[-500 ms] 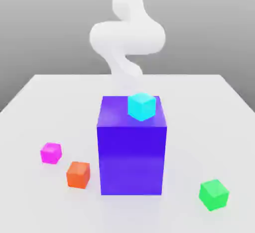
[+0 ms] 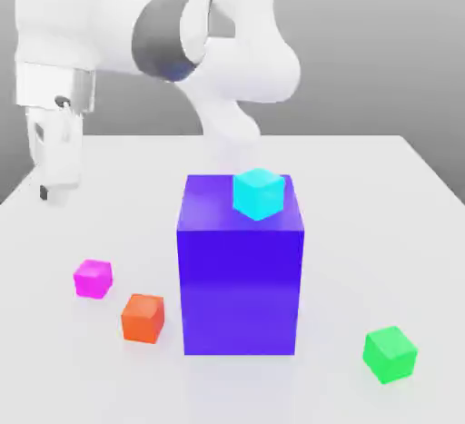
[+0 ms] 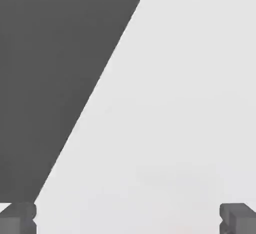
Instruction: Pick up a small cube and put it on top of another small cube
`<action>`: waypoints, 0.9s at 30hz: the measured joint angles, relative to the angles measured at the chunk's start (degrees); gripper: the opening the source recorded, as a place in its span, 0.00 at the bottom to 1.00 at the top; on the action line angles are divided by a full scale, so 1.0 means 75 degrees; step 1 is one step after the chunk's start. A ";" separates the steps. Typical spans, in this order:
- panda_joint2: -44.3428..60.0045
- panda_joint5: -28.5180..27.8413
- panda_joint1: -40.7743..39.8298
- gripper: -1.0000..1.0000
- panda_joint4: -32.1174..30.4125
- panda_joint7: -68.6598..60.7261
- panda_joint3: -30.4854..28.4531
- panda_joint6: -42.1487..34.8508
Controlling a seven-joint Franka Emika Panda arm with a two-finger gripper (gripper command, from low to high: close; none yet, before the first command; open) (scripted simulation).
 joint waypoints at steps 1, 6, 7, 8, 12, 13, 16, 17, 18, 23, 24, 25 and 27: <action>0.0301 -0.0032 -0.0227 0.50 -0.0234 0.0378 -0.0094 0.0229; 0.1850 0.0392 -0.0803 0.50 -0.0864 0.1200 -0.0349 0.1422; 0.2136 0.0646 -0.0935 0.50 -0.0832 0.1045 -0.0212 0.1648; 0.2417 0.0870 -0.1116 0.50 -0.0788 0.0895 -0.0007 0.1872; 0.3497 0.1233 -0.1848 0.00 -0.0601 0.0642 0.0790 0.2754; 0.3497 0.1233 -0.1848 0.00 -0.0601 0.0642 0.0790 0.2754; 0.3497 0.1225 -0.1849 0.00 -0.0600 0.0650 0.0791 0.2763; 0.3497 0.1220 -0.1849 0.00 -0.0600 0.0655 0.0791 0.2769; 0.3623 0.1227 -0.1924 0.00 -0.0579 0.0651 0.0867 0.2869; 0.2634 0.0712 -0.1647 0.00 -0.0762 0.1018 0.0448 0.2068; 0.2364 0.0525 -0.1615 0.00 -0.0815 0.1157 0.0368 0.1850; 0.2091 0.0351 -0.1626 0.00 -0.0868 0.1286 0.0328 0.1630; 0.1590 0.0069 -0.1681 0.00 -0.0943 0.1475 0.0297 0.1210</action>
